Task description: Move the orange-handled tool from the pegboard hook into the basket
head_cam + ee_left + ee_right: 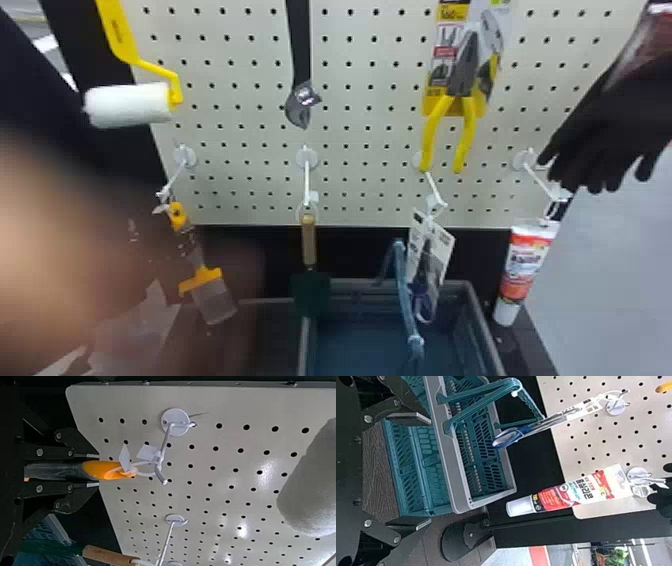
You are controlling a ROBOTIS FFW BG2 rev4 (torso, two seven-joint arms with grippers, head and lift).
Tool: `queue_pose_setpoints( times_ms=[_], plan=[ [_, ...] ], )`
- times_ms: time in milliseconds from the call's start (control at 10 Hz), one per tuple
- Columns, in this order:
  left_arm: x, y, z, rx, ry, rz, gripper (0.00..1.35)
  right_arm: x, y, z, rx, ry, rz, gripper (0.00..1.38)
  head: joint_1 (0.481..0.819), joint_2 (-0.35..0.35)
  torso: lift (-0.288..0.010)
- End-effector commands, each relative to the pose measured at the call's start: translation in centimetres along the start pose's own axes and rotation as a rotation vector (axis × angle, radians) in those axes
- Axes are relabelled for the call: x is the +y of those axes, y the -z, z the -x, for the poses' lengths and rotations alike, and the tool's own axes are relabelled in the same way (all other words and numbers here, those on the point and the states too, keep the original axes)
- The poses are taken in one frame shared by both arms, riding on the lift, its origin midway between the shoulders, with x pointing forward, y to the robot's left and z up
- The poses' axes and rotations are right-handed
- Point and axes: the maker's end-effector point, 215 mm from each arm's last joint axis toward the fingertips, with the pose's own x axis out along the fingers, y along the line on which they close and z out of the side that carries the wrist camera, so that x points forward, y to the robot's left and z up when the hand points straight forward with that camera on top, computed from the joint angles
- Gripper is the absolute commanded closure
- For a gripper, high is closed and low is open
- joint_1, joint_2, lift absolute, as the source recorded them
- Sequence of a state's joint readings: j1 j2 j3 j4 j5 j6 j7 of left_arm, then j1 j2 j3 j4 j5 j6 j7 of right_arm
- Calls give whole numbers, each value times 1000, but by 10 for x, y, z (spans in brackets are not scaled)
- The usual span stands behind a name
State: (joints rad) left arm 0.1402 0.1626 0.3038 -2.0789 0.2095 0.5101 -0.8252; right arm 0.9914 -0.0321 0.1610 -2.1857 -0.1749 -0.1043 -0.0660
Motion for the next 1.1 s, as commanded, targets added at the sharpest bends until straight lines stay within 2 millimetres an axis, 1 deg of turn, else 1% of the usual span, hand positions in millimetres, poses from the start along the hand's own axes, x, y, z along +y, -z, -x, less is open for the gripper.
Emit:
queue_pose_setpoints(
  times_ms=[0,1000],
  plan=[
    [0,2,0,4,0,5,996,0,0,0,1,0,0,395,549,0,-100],
    [0,6,2,8,0,21,996,0,2,0,5,0,-1,395,549,0,-100]
  ],
)
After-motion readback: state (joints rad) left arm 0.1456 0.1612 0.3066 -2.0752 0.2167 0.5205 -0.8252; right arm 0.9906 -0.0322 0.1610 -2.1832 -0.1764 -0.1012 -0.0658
